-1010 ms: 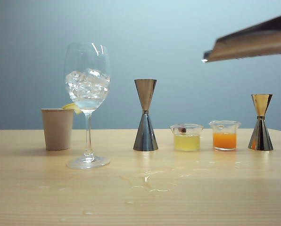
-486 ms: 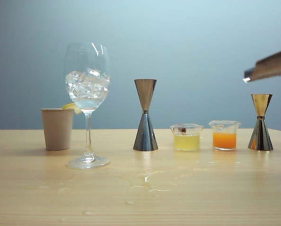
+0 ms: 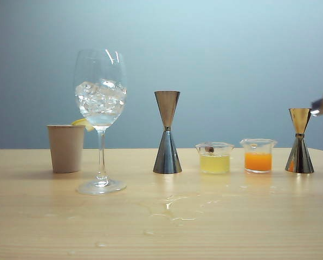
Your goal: Pick up the ice scoop on the desk filled with ice cubes, pour the ice into the goblet, and finally put the scoop back on the table.
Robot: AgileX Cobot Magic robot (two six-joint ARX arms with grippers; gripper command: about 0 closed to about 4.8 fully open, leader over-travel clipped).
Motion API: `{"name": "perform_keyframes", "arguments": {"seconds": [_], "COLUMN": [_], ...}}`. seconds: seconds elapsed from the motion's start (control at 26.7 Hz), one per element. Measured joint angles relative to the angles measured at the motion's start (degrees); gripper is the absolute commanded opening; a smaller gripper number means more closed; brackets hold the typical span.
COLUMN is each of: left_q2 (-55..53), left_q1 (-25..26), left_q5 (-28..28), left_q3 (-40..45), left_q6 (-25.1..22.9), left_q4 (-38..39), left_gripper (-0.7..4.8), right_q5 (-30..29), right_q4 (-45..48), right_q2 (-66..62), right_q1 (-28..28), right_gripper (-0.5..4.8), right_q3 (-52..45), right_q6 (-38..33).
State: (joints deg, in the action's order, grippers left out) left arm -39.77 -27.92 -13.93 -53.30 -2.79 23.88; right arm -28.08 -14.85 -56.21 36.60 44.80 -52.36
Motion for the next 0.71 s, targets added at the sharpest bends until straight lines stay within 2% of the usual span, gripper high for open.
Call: {"name": "perform_keyframes", "arguments": {"seconds": [0.11, 0.37, 0.71], "left_q2": [0.0, 0.0, 0.0], "left_q1": [0.0, 0.0, 0.0], "left_q5": [0.0, 0.0, 0.0], "left_q3": [0.0, 0.0, 0.0], "left_q6": [0.0, 0.0, 0.0], "left_q4": [-0.1, -0.1, -0.1], "left_gripper": [-0.06, -0.06, -0.06], "right_q5": [0.9, 6.0, 2.7], "right_q4": [0.6, 4.8, 18.8], "right_q2": [-2.6, -7.3, -11.7], "right_q1": [1.3, 1.2, 1.2], "right_gripper": [-0.05, -0.05, -0.05], "right_q3": [0.0, -1.8, -9.4], "right_q6": [0.2, 5.5, 4.8]}}
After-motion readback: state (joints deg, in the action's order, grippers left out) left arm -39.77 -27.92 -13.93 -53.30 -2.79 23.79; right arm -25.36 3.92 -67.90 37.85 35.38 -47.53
